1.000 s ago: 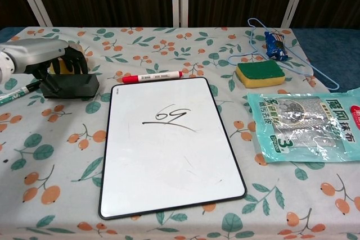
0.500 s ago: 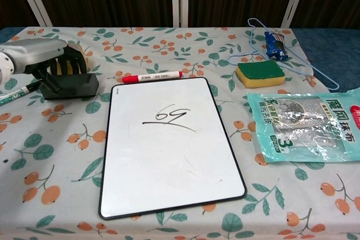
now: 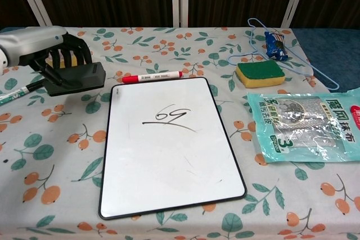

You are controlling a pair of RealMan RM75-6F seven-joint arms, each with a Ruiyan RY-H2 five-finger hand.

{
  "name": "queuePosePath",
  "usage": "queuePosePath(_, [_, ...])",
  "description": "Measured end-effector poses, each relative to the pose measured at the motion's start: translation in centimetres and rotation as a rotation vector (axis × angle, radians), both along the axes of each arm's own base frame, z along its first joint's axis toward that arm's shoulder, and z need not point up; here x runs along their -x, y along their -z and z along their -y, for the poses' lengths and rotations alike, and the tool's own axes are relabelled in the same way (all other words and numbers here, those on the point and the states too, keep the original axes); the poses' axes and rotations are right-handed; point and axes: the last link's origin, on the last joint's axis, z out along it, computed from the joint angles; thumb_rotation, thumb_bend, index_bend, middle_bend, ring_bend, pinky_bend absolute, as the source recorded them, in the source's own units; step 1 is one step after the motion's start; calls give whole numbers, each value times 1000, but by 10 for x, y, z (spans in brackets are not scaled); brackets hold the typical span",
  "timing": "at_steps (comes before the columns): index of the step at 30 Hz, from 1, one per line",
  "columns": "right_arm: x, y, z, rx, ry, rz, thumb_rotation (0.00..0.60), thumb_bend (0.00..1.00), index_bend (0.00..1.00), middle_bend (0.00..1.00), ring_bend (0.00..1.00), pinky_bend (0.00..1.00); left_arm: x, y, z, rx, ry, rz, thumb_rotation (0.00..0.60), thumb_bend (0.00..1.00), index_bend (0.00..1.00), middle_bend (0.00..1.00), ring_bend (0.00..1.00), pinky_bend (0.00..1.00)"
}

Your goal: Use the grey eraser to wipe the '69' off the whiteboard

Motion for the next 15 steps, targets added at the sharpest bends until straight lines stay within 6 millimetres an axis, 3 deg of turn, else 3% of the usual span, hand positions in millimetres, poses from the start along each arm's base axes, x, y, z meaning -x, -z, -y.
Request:
queuePosePath(9, [2,0,0,3,5,4,600,277,0,0,0,0,-47,8,50,88,164,41,600,345,615,614,564,561])
queuePosePath(15, [4,-4,-3,13,8,9,600,276,0,0,0,0,-66,38,72,119,234,23,600,344,617,618,567,561])
